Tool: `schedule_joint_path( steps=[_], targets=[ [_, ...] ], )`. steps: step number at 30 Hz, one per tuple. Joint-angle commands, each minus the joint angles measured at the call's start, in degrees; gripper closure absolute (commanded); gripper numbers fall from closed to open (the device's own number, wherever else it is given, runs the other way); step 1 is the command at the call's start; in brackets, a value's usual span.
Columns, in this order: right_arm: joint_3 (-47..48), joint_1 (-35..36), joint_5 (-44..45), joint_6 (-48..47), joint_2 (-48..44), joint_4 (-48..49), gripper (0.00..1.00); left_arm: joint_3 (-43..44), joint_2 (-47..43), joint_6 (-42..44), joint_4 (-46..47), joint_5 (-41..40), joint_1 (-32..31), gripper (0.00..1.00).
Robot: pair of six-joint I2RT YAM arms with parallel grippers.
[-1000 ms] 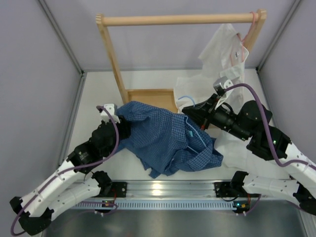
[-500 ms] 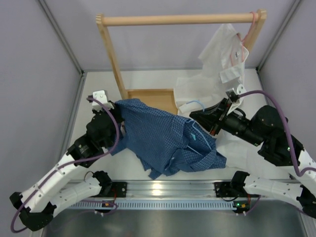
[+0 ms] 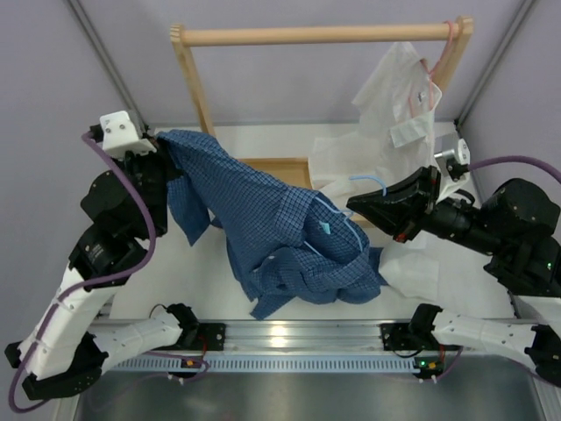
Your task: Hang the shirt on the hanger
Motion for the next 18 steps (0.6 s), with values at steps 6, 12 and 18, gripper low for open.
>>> schedule_joint_path(
  steps=[6,12,18],
  targets=[
    [0.5,0.5,3.6,1.2,1.0,3.6,1.0,-3.2,5.1,-8.5,-15.8,-4.3,10.3,1.0],
    [-2.4,0.5,4.3,1.6,1.0,5.7,1.0,-8.0,6.5,-14.5,-17.0,17.2,25.3,1.0],
    [-1.0,0.5,5.4,0.6,4.5,5.7,1.0,-8.3,6.3,-15.5,-17.0,20.6,26.2,1.0]
  ],
)
